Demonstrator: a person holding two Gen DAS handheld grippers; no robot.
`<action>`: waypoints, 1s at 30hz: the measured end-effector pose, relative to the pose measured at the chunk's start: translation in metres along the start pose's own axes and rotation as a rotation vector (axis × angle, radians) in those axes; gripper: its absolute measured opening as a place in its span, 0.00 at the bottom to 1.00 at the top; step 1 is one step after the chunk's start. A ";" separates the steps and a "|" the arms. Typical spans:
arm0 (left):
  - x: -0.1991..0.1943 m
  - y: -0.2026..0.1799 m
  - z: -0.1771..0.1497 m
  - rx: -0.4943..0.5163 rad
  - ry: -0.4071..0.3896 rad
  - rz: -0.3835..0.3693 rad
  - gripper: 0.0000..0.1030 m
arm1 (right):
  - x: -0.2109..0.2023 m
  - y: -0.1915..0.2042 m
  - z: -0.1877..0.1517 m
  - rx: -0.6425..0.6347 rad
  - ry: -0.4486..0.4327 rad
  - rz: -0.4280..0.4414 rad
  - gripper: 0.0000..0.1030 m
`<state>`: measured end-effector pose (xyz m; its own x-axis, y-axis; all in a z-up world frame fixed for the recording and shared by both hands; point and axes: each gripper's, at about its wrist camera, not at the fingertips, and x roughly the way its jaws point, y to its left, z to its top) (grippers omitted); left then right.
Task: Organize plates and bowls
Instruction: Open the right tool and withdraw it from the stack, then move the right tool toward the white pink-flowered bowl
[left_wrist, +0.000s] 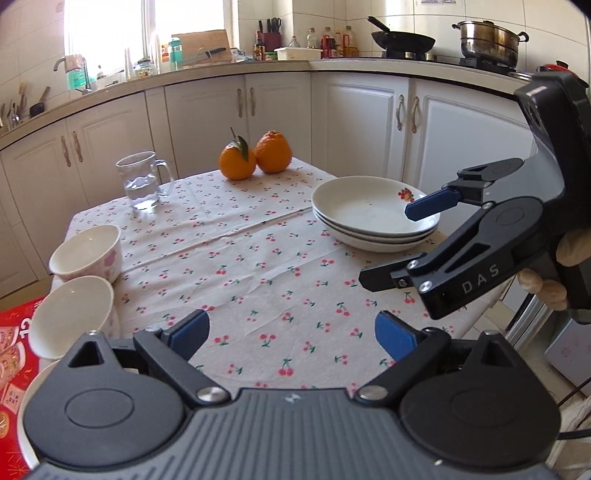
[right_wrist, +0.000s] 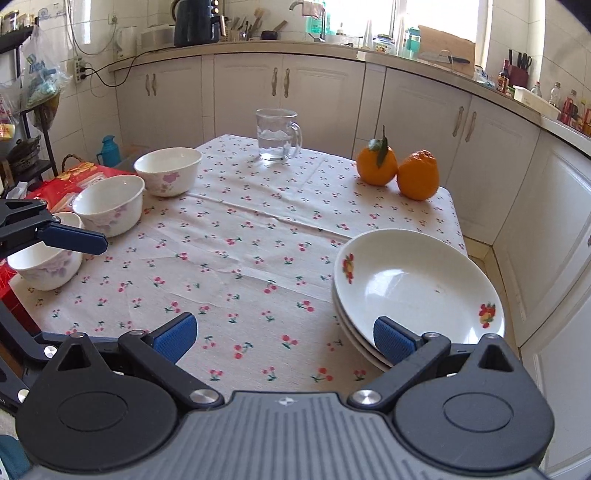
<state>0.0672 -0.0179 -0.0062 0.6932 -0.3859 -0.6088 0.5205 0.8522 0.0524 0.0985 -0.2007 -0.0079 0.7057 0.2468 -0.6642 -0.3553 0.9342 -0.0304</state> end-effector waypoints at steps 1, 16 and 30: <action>-0.005 0.004 -0.003 -0.003 -0.004 0.010 0.94 | -0.001 0.007 0.002 -0.002 -0.007 0.008 1.00; -0.070 0.069 -0.056 -0.052 -0.034 0.205 0.94 | 0.006 0.095 0.040 -0.088 -0.069 0.156 1.00; -0.052 0.108 -0.090 -0.154 0.031 0.184 0.94 | 0.045 0.171 0.067 -0.267 0.012 0.316 1.00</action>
<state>0.0424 0.1256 -0.0402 0.7523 -0.2104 -0.6243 0.3035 0.9518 0.0449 0.1104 -0.0131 0.0070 0.5297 0.5060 -0.6807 -0.7009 0.7131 -0.0154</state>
